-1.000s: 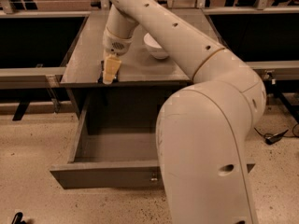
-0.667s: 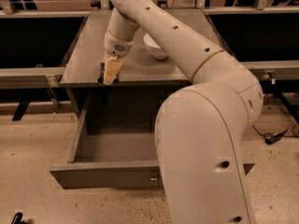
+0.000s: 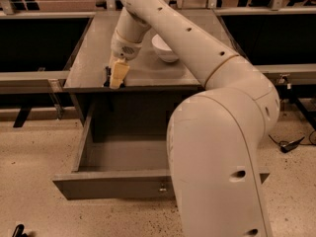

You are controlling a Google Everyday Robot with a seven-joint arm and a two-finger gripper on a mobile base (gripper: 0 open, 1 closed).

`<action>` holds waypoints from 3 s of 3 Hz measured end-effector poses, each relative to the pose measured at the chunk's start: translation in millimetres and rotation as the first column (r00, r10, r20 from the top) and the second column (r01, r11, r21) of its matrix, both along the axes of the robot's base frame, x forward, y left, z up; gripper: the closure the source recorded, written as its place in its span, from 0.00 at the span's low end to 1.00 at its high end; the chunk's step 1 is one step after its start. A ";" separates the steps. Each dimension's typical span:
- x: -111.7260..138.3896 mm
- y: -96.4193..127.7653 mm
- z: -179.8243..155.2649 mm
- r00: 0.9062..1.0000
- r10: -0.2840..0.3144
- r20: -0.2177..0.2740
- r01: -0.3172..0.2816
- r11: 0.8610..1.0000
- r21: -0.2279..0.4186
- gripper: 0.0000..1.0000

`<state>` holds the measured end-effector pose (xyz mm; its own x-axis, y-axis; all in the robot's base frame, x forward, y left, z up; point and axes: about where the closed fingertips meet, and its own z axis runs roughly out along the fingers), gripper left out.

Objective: Place rxbar blueberry into top drawer

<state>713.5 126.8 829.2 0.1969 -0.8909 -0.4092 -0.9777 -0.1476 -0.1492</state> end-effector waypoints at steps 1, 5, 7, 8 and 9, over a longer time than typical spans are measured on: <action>-5.1 1.5 16.7 0.999 0.025 0.026 -0.027 0.998 0.063 1.00; -101.7 -48.4 23.7 0.987 0.038 0.153 -0.061 0.987 0.149 1.00; -130.6 -71.9 -8.9 0.988 0.085 0.127 -0.101 0.987 0.125 1.00; -133.4 -71.5 -27.8 0.988 0.131 0.079 -0.139 0.984 0.107 1.00; -134.8 -73.8 -53.6 0.986 0.169 0.009 -0.170 0.984 0.056 1.00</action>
Offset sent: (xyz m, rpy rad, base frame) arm -0.0443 -0.0151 0.0651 0.1953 -0.1002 0.0810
